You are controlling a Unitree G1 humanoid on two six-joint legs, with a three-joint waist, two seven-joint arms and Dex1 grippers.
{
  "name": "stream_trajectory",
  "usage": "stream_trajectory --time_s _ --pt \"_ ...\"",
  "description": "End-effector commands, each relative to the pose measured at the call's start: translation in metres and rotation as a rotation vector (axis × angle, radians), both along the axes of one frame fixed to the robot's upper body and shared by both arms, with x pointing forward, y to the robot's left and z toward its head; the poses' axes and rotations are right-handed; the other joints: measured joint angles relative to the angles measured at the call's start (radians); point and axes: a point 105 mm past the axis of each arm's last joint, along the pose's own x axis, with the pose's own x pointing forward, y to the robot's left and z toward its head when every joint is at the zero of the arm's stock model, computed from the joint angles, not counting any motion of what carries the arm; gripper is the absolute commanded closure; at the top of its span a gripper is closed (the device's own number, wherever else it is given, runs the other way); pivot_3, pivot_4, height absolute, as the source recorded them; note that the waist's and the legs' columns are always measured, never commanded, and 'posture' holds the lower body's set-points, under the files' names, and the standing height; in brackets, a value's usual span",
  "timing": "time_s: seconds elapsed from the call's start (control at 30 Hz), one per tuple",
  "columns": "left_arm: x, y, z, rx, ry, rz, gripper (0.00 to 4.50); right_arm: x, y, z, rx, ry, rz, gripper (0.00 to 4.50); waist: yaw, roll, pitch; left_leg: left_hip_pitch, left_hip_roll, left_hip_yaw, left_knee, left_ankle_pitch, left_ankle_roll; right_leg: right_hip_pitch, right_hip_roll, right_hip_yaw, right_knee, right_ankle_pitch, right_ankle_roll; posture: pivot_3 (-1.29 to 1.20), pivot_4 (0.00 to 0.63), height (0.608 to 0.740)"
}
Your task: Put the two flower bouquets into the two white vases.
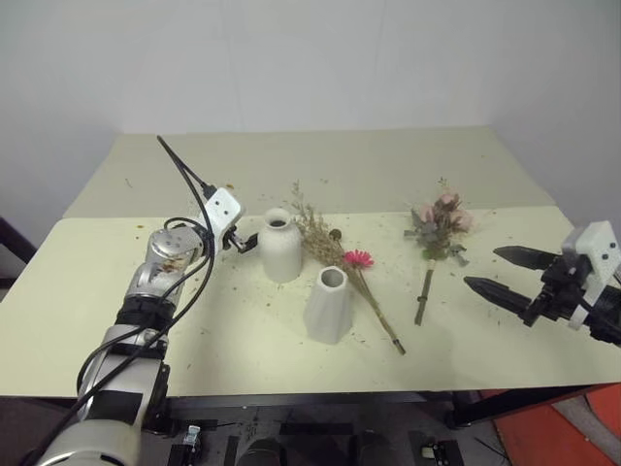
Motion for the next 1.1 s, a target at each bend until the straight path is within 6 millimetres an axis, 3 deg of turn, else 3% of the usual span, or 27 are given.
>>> stream_trajectory --time_s 0.03,0.13,0.2,0.37,0.53,0.63,0.77,1.1 --pt "-0.002 -0.009 0.010 -0.021 -0.038 -0.054 0.02 -0.003 0.001 0.013 -0.014 -0.069 0.000 0.00 0.000 0.000 0.000 0.000 0.000 0.000 0.000 0.000 0.000 0.000 0.000 0.000 0.000 0.000 0.000 0.00 0.150 0.740" --pt "-0.002 -0.010 0.007 -0.017 -0.028 -0.051 0.02 0.000 -0.003 0.012 0.025 -0.052 -0.032 0.00 -0.006 0.001 -0.001 -0.009 -0.005 -0.012 0.000 0.001 0.000 0.005 -0.005 -0.010 0.000 0.000 0.001 0.00 0.150 0.740" --pt "-0.003 -0.007 0.009 -0.019 -0.028 -0.046 0.02 0.001 -0.004 0.011 0.007 -0.051 -0.045 0.00 -0.003 0.001 -0.001 -0.004 -0.009 -0.018 0.003 0.002 -0.001 0.005 -0.008 -0.016 -0.002 -0.001 0.001 0.00 0.150 0.740" --pt "-0.004 0.017 0.012 0.020 -0.037 0.022 0.02 0.000 -0.004 0.010 0.002 -0.052 -0.044 0.00 -0.004 0.001 0.000 -0.004 -0.009 -0.017 0.004 0.002 -0.001 0.005 -0.008 -0.015 -0.002 -0.001 0.001 0.00 0.150 0.740" --pt "-0.037 0.054 0.015 0.127 0.013 -0.023 0.02 -0.003 -0.005 0.009 0.004 -0.048 -0.043 0.00 -0.018 0.001 -0.001 -0.002 -0.008 -0.015 0.001 0.002 -0.001 0.004 -0.007 -0.011 -0.001 -0.001 0.001 0.00 0.150 0.740" --pt "-0.056 0.065 0.024 0.124 0.034 -0.082 0.02 -0.002 -0.006 0.006 0.005 -0.036 -0.041 0.00 -0.015 0.001 0.000 -0.003 -0.008 -0.014 0.000 0.002 -0.001 0.001 -0.007 -0.009 0.000 -0.001 0.001 0.00 0.150 0.740" --pt "-0.072 0.067 0.032 0.095 0.046 -0.156 0.02 0.009 -0.007 0.007 0.054 -0.009 -0.085 0.00 0.000 0.002 -0.001 -0.001 -0.007 -0.013 0.001 0.002 -0.001 0.005 -0.007 -0.009 0.000 -0.001 0.001 0.00 0.150 0.740" --pt "-0.117 0.051 0.064 -0.064 0.098 -0.435 0.02 0.049 0.007 -0.016 0.020 0.411 -0.317 0.00 -0.014 0.002 0.000 0.004 -0.005 -0.011 -0.001 0.001 -0.001 0.007 -0.006 -0.008 -0.002 -0.001 0.001 0.00 0.150 0.740"
